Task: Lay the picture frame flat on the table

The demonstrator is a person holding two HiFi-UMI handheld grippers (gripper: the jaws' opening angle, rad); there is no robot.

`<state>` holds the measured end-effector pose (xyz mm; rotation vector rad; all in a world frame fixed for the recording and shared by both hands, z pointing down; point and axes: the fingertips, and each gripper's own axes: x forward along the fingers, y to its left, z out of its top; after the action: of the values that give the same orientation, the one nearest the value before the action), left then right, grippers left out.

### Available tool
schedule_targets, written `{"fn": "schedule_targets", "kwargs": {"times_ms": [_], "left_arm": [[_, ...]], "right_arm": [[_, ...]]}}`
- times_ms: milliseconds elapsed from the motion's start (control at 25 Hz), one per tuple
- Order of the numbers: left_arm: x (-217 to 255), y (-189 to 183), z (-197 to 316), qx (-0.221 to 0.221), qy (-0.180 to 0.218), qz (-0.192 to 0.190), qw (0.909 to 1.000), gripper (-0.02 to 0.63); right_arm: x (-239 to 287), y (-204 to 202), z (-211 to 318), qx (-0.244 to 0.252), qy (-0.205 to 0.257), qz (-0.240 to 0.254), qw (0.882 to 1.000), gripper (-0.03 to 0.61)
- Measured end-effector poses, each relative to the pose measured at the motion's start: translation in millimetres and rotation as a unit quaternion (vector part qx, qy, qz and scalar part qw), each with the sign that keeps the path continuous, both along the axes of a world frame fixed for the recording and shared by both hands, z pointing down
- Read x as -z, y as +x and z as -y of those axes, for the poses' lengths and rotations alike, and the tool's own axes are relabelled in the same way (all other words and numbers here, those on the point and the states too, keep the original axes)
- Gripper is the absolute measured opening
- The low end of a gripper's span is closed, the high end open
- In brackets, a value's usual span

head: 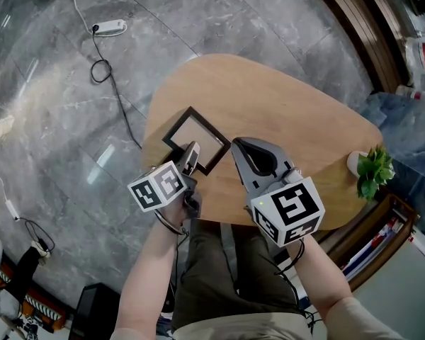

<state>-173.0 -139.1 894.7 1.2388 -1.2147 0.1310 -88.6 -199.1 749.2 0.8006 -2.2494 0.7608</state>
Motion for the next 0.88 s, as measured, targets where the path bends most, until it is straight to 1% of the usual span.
{"fn": "schedule_targets", "kwargs": {"times_ms": [160,320,440,600,720,880], "left_arm": [[-1.6,7.8,-2.0,-0.039,-0.01,0.042,0.9983,0.238],[-2.2,10.1,-2.1,-0.065,-0.019,0.085,0.994,0.279],[-3.7,8.8,-2.8,-0.081,-0.025,0.119,0.9892,0.291],[-7.0,8.1,-5.4,-0.094,-0.041,0.154,0.9827,0.299],[-5.8,8.9,-5.6,-0.089,-0.047,0.159,0.9821,0.3],[4.6,8.7,-5.6,-0.087,-0.043,0.159,0.9824,0.299]], "right_arm": [[-3.7,1.8,-2.9,0.005,0.001,-0.004,1.0,-0.003],[-5.7,4.6,-5.7,0.004,0.001,-0.005,1.0,-0.003],[-7.5,7.1,-8.3,0.006,0.0,-0.006,1.0,-0.003],[-11.3,11.6,-11.8,0.007,-0.002,-0.007,1.0,-0.003],[-12.1,15.2,-13.4,0.007,-0.004,-0.008,1.0,-0.003],[-7.5,19.2,-12.5,0.007,-0.002,-0.008,1.0,-0.003]]}}
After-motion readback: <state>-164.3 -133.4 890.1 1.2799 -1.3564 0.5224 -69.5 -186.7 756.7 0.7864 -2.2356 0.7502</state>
